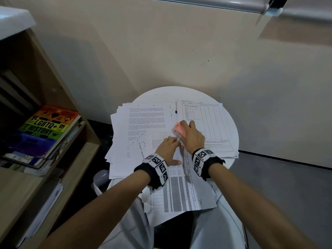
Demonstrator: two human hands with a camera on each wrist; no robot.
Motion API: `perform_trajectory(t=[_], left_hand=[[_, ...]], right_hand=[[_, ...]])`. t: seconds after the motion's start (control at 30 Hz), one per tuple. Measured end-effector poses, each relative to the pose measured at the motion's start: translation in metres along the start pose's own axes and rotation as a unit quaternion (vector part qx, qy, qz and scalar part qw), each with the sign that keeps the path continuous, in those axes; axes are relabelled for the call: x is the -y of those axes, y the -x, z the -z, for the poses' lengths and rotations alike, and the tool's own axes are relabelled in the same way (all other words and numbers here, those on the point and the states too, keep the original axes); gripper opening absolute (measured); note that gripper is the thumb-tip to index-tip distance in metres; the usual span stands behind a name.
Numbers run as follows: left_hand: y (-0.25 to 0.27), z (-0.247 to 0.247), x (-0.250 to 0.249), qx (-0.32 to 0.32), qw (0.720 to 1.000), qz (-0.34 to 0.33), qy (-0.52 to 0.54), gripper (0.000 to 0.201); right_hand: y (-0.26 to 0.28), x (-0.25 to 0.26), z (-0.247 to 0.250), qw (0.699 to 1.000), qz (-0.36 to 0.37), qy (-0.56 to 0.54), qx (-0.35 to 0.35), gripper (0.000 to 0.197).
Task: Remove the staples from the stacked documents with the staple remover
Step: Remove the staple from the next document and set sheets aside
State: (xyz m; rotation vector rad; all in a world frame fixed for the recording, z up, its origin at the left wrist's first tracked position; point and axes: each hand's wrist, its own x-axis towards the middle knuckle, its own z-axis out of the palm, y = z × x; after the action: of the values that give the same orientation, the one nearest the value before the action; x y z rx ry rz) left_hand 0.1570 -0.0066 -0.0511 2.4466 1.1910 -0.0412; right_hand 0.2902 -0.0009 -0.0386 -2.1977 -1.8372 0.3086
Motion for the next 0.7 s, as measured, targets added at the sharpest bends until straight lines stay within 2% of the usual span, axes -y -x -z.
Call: perform_trajectory(t=[0.1, 0.2, 0.27, 0.37, 0.43, 0.47, 0.6, 0.7], left_hand=[[0.001, -0.002, 0.001, 0.01, 1.0, 0.005, -0.002, 0.081], [0.007, -0.004, 0.002, 0.016, 1.0, 0.017, -0.004, 0.081], [0.017, -0.005, 0.005, -0.017, 0.999, 0.04, 0.002, 0.083], [0.04, -0.002, 0.008, -0.105, 0.979, 0.176, 0.021, 0.094], [0.055, 0.001, 0.013, -0.123, 0.956, 0.263, 0.032, 0.094], [0.061, 0.0, 0.017, -0.119, 0.951, 0.281, 0.042, 0.092], [0.082, -0.005, 0.031, -0.119, 0.959, 0.245, 0.077, 0.076], [0.088, -0.01, 0.027, -0.184, 0.954, 0.185, 0.15, 0.063]], right_hand=[[-0.002, -0.006, 0.002, 0.992, -0.052, -0.11, 0.01, 0.042], [0.004, -0.019, -0.002, 0.966, -0.098, -0.239, 0.014, 0.041], [0.011, -0.027, -0.002, 0.944, -0.142, -0.298, 0.027, 0.041], [0.032, -0.033, 0.005, 0.926, -0.184, -0.325, 0.045, 0.037], [0.049, -0.037, 0.009, 0.918, -0.191, -0.345, 0.052, 0.031], [0.057, -0.038, 0.011, 0.914, -0.192, -0.353, 0.052, 0.029], [0.081, -0.034, 0.017, 0.908, -0.181, -0.373, 0.053, 0.025], [0.093, -0.021, 0.019, 0.901, -0.147, -0.4, 0.077, 0.023]])
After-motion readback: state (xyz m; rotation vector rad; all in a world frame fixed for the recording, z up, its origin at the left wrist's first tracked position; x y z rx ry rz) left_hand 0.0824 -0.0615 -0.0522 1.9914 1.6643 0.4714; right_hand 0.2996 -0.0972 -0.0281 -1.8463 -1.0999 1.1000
